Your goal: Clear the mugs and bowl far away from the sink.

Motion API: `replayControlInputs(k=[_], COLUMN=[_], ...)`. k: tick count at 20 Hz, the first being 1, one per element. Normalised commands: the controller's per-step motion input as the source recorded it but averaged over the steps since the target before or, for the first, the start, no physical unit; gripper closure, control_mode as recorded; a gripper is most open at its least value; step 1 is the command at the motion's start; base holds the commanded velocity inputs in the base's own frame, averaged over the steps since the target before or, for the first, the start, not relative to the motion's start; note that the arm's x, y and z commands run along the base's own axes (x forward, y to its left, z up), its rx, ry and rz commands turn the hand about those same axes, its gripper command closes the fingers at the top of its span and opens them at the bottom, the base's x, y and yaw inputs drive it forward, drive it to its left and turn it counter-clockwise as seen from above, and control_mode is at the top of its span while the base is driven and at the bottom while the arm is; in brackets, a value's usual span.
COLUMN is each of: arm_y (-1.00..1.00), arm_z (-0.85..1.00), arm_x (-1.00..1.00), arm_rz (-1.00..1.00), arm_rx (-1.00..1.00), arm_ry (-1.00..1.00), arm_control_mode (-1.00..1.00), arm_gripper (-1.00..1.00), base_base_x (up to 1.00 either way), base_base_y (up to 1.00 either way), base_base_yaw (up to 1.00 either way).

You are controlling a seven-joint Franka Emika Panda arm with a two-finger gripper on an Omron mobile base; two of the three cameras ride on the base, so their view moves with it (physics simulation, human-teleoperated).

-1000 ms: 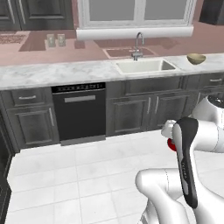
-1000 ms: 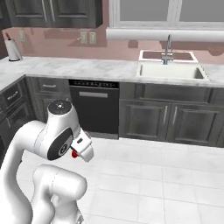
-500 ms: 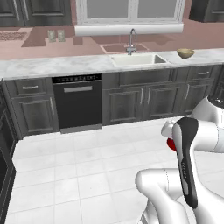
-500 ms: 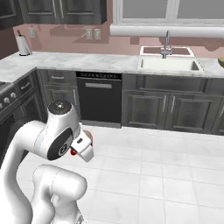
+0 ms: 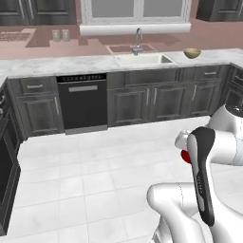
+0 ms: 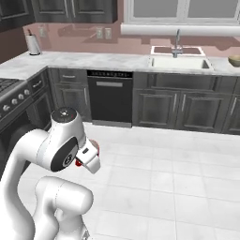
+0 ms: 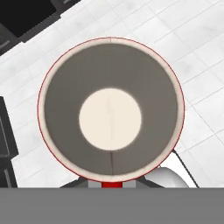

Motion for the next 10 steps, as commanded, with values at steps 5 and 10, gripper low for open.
replayControlInputs(k=[5, 10], arm_y=[0.0, 0.0], arm_z=[0.0, 0.0], arm_x=[0.0, 0.0], arm_rz=[0.0, 0.0], arm_rx=[0.0, 0.0], arm_ry=[0.0, 0.0], arm_control_mode=[1.0, 1.0], arm_gripper=[1.0, 1.0], base_base_x=[-0.63, -0.63], base_base_y=[-0.22, -0.26], base_base_yaw=[0.0, 0.0])
